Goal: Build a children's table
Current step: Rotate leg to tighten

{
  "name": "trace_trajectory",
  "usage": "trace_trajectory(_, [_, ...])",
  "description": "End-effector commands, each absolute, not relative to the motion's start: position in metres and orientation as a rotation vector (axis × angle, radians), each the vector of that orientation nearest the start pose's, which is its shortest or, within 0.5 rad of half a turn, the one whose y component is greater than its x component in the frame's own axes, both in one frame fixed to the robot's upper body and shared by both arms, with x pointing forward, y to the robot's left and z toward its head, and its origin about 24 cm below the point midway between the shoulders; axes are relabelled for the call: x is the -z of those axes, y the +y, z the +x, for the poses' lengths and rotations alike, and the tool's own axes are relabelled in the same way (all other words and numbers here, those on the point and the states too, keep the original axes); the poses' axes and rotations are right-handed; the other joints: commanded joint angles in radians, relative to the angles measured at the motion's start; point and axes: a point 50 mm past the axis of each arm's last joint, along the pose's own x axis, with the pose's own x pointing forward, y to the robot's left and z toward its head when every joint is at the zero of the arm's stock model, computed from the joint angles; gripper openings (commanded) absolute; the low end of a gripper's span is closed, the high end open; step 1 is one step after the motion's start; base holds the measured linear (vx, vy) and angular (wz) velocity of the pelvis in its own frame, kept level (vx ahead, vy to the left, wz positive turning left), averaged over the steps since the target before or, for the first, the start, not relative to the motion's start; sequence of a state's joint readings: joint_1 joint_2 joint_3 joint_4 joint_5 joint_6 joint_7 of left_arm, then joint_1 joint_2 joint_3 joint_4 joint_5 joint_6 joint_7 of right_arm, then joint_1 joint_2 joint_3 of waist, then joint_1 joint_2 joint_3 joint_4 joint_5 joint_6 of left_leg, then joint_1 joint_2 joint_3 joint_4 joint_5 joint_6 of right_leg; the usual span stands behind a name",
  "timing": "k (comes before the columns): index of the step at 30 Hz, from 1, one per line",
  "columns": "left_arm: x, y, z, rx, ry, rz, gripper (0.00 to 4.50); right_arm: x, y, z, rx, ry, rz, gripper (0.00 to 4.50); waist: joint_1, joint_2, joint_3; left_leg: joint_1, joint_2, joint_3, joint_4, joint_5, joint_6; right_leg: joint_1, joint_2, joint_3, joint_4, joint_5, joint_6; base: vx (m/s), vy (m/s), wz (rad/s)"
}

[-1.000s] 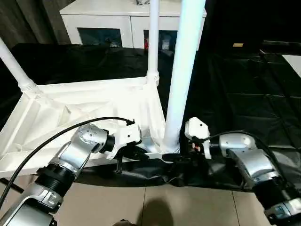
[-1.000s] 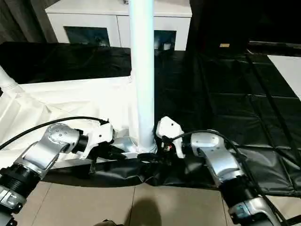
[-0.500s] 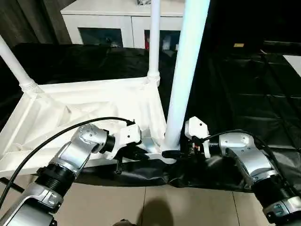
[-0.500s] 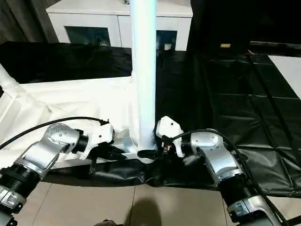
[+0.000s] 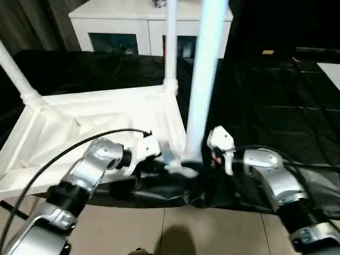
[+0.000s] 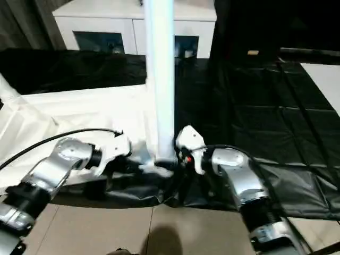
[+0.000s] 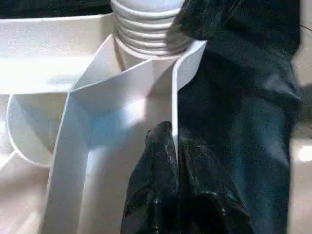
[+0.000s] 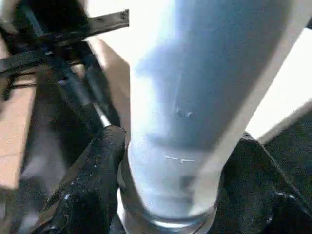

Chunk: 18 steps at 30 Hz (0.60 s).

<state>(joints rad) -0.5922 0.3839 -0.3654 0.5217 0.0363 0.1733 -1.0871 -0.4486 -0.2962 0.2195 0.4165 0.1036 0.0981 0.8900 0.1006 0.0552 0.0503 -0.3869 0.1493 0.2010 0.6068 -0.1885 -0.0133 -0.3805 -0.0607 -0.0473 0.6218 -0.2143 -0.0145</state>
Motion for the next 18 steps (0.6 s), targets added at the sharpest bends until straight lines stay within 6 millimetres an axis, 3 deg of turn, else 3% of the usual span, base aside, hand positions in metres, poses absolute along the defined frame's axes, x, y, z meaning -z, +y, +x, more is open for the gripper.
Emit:
trace_trajectory(1, [-0.054, 0.124, 0.327, 1.144, 0.459, 0.479, 0.00, -0.041, -0.110, 0.305, -1.035, 0.276, -0.199, 2.59, -0.007, -0.007, -0.056, 0.032, 0.092, -0.050, -0.084, -0.259, 0.002, 0.021, -0.105, 0.055, -0.086, -0.260, -0.221, 0.000, 0.000, 0.00])
trace_trajectory(4, [-0.054, 0.109, 0.342, 0.967, 0.448, 0.414, 0.00, -0.033, -0.093, 0.314, -0.764, 0.311, -0.118, 2.59, -0.021, -0.007, -0.056, 0.031, 0.090, -0.053, -0.089, -0.277, -0.022, 0.021, -0.106, 0.056, -0.087, -0.279, -0.212, 0.000, 0.000, 0.00])
trace_trajectory(5, [-0.054, 0.109, 0.342, 0.967, 0.448, 0.414, 0.00, -0.033, -0.093, 0.314, -0.764, 0.311, -0.118, 2.59, -0.022, -0.007, -0.056, 0.031, 0.088, -0.053, -0.088, -0.274, -0.024, 0.021, -0.107, 0.056, -0.089, -0.278, -0.212, 0.000, 0.000, 0.00])
trace_trajectory(7, [-0.053, 0.102, 0.349, 0.860, 0.448, 0.400, 0.00, -0.028, -0.089, 0.323, -0.562, 0.343, -0.083, 2.58, -0.026, -0.006, -0.057, 0.031, 0.086, -0.057, -0.090, -0.282, -0.032, 0.022, -0.107, 0.056, -0.091, -0.285, -0.199, 0.000, 0.000, 0.00])
trace_trajectory(12, [-0.051, 0.089, 0.356, 0.745, 0.459, 0.374, 0.00, -0.027, -0.084, 0.331, -0.321, 0.356, 0.006, 2.57, -0.033, -0.003, -0.061, 0.031, 0.087, -0.052, -0.088, -0.246, -0.015, 0.022, -0.107, 0.057, -0.090, -0.191, -0.207, 0.000, 0.000, 0.00])
trace_trajectory(17, [-0.049, 0.082, 0.358, 0.709, 0.462, 0.380, 0.00, -0.036, -0.073, 0.340, -0.256, 0.305, 0.033, 2.57, -0.037, 0.000, -0.064, 0.029, 0.085, -0.052, -0.088, -0.231, -0.009, 0.027, -0.106, 0.056, -0.087, -0.128, -0.214, 0.000, 0.000, 0.00])
trace_trajectory(18, [-0.049, 0.082, 0.358, 0.717, 0.464, 0.378, 0.00, -0.040, -0.070, 0.341, -0.291, 0.285, 0.058, 2.90, -0.037, 0.001, -0.064, 0.026, 0.086, -0.052, -0.088, -0.220, 0.000, 0.030, -0.106, 0.055, -0.085, -0.106, -0.215, 0.000, 0.000, 0.00])
